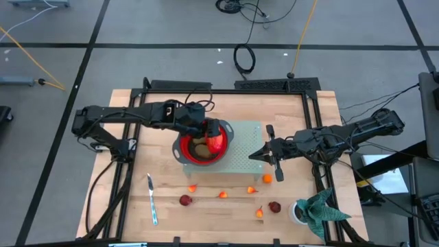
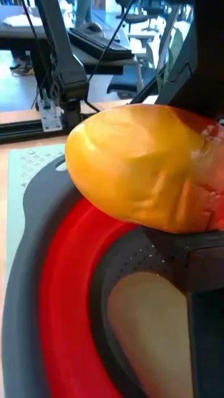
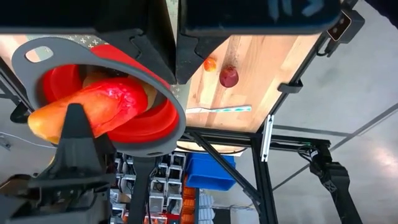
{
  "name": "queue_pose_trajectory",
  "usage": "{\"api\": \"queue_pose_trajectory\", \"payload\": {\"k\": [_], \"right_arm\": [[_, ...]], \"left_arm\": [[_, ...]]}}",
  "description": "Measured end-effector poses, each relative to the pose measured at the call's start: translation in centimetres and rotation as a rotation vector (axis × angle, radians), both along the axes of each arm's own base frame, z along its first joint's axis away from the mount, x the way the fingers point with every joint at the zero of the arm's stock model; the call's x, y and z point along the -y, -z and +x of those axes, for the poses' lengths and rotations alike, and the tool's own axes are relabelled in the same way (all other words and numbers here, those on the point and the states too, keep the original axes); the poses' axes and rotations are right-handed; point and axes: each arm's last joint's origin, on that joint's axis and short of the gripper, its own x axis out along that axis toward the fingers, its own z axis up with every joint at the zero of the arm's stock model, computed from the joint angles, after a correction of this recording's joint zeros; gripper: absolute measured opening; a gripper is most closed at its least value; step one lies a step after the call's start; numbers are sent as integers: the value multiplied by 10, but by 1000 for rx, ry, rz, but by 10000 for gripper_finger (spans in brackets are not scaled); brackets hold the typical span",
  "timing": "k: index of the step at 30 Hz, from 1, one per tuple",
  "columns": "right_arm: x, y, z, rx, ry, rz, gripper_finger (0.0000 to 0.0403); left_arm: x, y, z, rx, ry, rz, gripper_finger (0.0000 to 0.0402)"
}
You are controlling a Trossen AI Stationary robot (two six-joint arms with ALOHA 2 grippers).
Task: Pick & Place Fruit
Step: Put the mango fruit into the strainer
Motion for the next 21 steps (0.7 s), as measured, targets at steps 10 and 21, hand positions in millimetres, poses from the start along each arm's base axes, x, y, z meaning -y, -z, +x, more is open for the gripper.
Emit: {"api": "queue_pose_trajectory", "payload": {"k": [10,21], "right_arm": [[0,0,0,3,-5,-19,1],[0,0,0,5,-8,-26,1]], "left_arm": [[1,1,0,-8,7,1,205],[3,1,0,-10,31,25,290]]}}
